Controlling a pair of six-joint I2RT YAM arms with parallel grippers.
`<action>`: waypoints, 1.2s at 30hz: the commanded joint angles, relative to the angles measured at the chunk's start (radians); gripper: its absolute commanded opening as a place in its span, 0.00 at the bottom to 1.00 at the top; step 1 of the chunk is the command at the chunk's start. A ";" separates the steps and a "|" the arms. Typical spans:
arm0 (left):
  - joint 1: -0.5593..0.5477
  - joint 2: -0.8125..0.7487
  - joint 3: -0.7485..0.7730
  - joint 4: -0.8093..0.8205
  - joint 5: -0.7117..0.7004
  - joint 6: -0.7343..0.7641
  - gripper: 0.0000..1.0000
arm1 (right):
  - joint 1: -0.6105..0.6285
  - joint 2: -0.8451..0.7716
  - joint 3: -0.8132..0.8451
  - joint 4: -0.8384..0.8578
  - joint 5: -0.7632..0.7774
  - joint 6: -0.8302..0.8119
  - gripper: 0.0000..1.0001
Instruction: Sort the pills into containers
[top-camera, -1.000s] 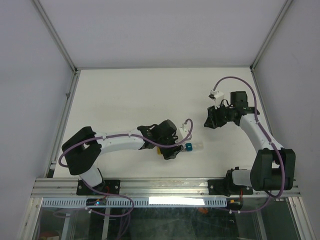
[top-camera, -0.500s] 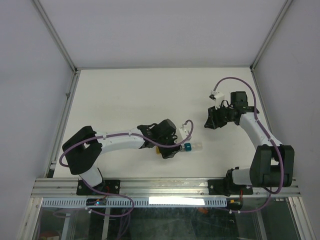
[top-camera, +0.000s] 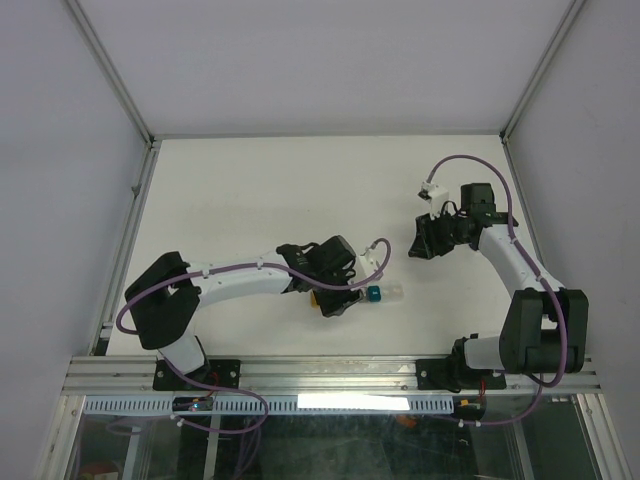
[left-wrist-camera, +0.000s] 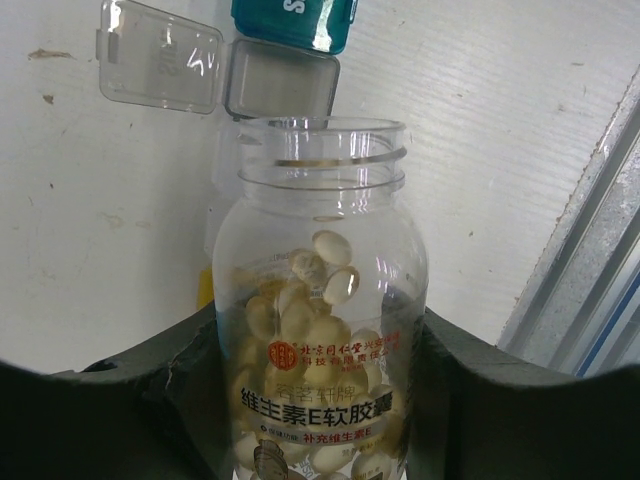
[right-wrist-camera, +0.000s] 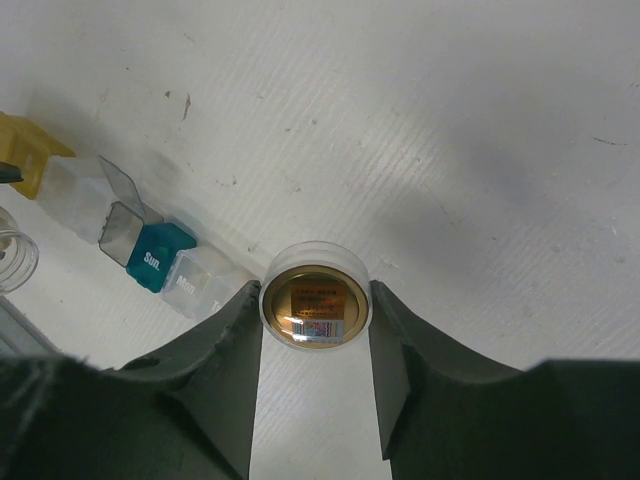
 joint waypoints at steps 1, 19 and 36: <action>-0.008 -0.026 0.028 -0.025 -0.029 0.008 0.00 | -0.007 0.002 0.034 0.007 -0.037 0.003 0.13; -0.010 0.076 0.149 -0.141 -0.016 -0.016 0.00 | -0.008 0.003 0.033 -0.007 -0.045 -0.004 0.14; -0.001 0.116 0.167 -0.202 -0.071 -0.003 0.00 | -0.012 0.006 0.033 -0.011 -0.051 -0.007 0.14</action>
